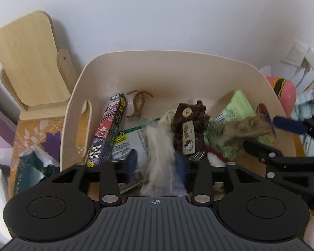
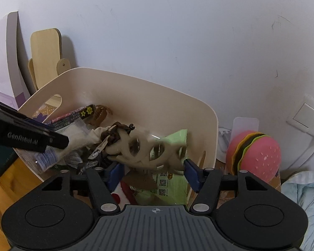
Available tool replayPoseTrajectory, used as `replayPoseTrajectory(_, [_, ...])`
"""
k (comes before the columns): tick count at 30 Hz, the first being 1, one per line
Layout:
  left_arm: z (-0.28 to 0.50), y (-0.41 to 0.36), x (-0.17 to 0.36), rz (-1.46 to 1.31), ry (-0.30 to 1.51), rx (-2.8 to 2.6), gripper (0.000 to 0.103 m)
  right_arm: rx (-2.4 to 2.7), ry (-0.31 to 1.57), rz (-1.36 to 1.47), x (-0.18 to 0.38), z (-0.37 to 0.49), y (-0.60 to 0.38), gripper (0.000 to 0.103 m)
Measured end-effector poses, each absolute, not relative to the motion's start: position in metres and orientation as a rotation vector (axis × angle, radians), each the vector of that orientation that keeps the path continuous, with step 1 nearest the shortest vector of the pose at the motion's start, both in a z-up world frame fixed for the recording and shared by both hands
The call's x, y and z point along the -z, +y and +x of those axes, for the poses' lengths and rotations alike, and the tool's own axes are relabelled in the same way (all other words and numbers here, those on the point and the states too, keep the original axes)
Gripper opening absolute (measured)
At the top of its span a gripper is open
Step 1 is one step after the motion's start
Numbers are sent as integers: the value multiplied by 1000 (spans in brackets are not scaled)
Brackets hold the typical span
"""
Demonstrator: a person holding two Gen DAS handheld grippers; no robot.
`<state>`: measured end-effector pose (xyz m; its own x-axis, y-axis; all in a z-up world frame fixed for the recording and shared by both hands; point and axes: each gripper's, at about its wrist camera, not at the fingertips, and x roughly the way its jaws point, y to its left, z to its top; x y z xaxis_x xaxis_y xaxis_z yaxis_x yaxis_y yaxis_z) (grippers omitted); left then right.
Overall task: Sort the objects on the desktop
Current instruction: 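Carry cotton pads and ornament over the basket and open both grippers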
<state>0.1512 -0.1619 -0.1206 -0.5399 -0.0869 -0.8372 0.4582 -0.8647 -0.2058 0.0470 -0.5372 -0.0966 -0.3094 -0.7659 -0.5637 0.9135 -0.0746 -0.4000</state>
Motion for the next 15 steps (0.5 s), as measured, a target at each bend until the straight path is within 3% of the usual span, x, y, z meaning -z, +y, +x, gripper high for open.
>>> replayPoseTrajectory(4, [163,-152,113,1255,483,2489,59,1695,817,216,91,52,-530,79])
replayPoseTrajectory(15, [213,-134,93,1192,450,2515,66,1674,747,192,83,68,-476,96])
